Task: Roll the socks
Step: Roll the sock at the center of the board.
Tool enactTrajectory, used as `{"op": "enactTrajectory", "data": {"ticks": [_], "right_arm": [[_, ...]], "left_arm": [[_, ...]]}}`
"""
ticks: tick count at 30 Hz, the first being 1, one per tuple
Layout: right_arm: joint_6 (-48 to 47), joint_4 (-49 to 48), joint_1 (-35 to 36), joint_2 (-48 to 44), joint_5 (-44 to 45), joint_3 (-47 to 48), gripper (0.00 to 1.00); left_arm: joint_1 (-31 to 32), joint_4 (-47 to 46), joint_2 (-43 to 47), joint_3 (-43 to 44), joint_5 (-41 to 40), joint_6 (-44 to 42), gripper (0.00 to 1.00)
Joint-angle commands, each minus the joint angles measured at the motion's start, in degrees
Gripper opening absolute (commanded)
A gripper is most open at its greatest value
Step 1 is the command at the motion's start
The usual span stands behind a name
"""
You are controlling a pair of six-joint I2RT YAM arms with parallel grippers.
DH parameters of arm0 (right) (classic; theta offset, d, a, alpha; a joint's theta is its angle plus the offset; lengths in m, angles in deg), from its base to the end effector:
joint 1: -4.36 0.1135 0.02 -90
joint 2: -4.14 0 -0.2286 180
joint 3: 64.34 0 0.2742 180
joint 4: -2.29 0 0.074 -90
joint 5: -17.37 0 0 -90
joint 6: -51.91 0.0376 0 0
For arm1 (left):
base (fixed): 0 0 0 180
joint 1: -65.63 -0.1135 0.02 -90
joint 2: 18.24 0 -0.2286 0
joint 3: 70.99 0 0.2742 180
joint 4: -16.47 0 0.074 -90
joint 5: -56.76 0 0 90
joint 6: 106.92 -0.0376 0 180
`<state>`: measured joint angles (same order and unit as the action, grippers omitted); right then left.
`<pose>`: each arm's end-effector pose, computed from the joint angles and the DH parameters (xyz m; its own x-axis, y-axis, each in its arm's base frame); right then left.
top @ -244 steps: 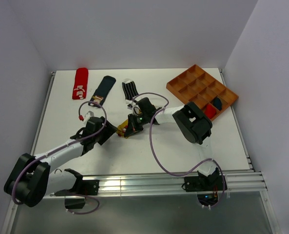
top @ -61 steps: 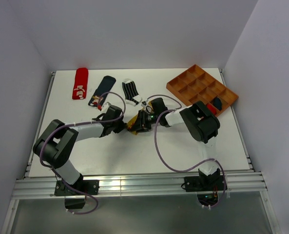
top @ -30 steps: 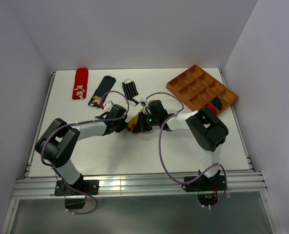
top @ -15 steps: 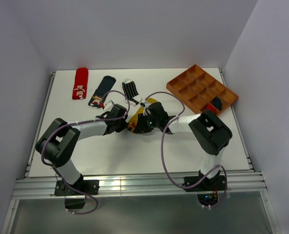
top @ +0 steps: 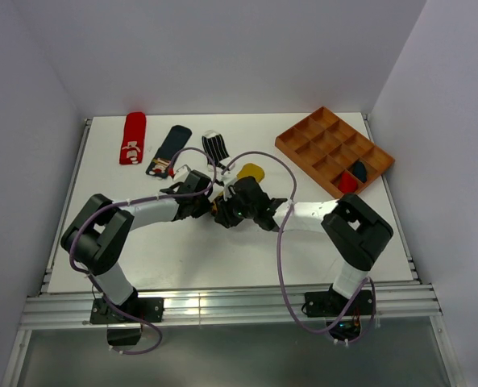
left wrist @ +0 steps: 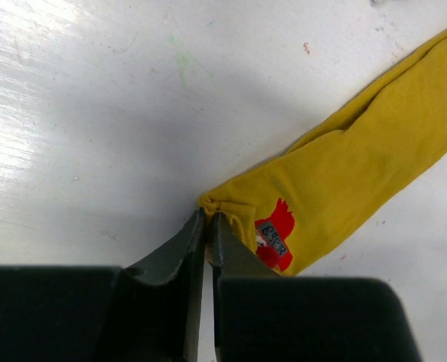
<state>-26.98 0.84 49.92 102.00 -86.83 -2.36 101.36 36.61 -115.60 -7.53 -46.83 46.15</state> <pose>0.2486 0.2667 0.1168 -0.5491 -0.2932 -0.7826 -0.7419 0.6021 0.2950 0.2826 -0.1924 0.0978 -0.7038 -0.5612 -0.4355 -0.3795 0.8153 -0.4374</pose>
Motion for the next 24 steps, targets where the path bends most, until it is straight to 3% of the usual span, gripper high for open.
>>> {"op": "enactTrajectory", "data": {"ticks": [1,16,24], "right_arm": [[-4.17,-1.99,1.02,0.66,4.43,-0.04,0.38],[-5.84,-3.04,1.64,4.96,7.78,0.85,0.38],[-6.02,-0.33,1.90,7.51,13.22,1.28,0.44]], "left_arm": [[0.22,6.20,-2.39,-0.20,-2.32,-2.34,0.11],[0.22,6.12,-2.39,-0.20,-1.71,-2.51,0.11],[0.22,6.11,-2.75,-0.03,-1.36,-3.13,0.11]]}}
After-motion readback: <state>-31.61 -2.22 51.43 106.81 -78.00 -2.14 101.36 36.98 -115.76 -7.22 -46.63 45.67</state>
